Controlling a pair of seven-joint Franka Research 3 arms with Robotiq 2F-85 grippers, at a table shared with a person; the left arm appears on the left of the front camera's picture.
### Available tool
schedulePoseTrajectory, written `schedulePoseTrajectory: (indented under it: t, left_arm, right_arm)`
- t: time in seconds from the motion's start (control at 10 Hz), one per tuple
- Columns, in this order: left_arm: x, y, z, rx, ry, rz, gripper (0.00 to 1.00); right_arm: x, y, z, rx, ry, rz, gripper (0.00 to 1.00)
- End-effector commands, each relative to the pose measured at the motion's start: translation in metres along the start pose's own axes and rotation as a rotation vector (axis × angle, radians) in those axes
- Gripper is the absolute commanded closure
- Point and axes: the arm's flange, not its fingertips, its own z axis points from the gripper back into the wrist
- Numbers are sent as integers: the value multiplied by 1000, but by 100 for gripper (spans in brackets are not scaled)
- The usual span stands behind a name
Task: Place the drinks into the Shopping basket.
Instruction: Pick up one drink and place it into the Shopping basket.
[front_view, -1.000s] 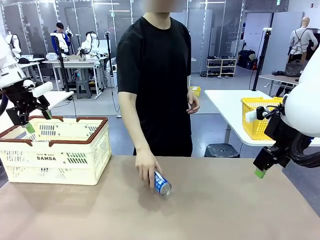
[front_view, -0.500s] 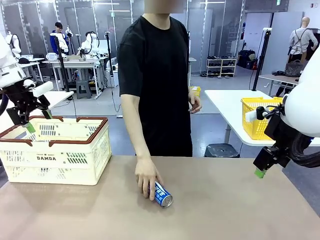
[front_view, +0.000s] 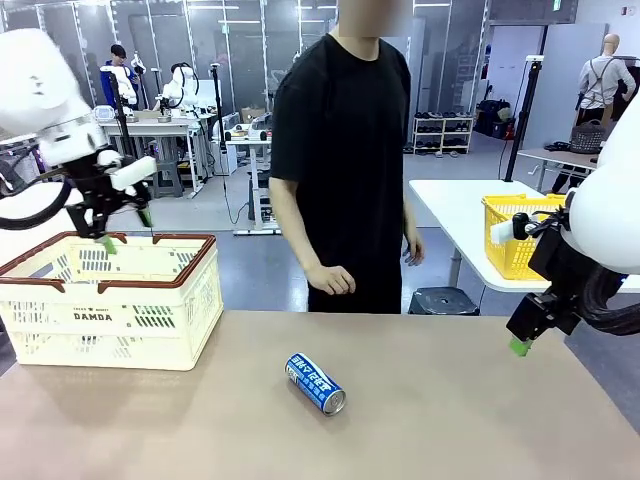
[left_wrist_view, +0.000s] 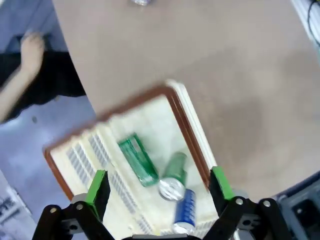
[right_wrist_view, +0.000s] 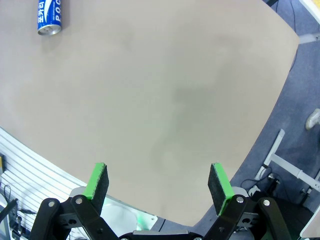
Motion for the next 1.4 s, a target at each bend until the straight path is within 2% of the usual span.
schedulePoseTrajectory:
  t: [0.0, 0.4, 0.6, 0.8, 0.9, 1.3]
  left_arm:
    - [30, 34, -15, -15, 4, -182, 0]
    - [126, 96, -82, -237, -78, -498, 0]
    - [156, 117, -108, -285, -72, -572, 0]
    - [168, 128, -121, -295, -54, -589, 0]
    - [169, 103, -126, -270, -92, -546, 0]
    - [169, 103, -126, -270, -92, -546, 0]
  right_arm:
    - [-2, 0, -1, 9, -1, 2, 0]
    - [-2, 0, -1, 9, -1, 2, 0]
    - [-2, 0, -1, 9, -1, 2, 0]
    - [-2, 0, -1, 9, -1, 2, 0]
    - [-2, 0, -1, 9, -1, 2, 0]
    - [-2, 0, -1, 9, -1, 2, 0]
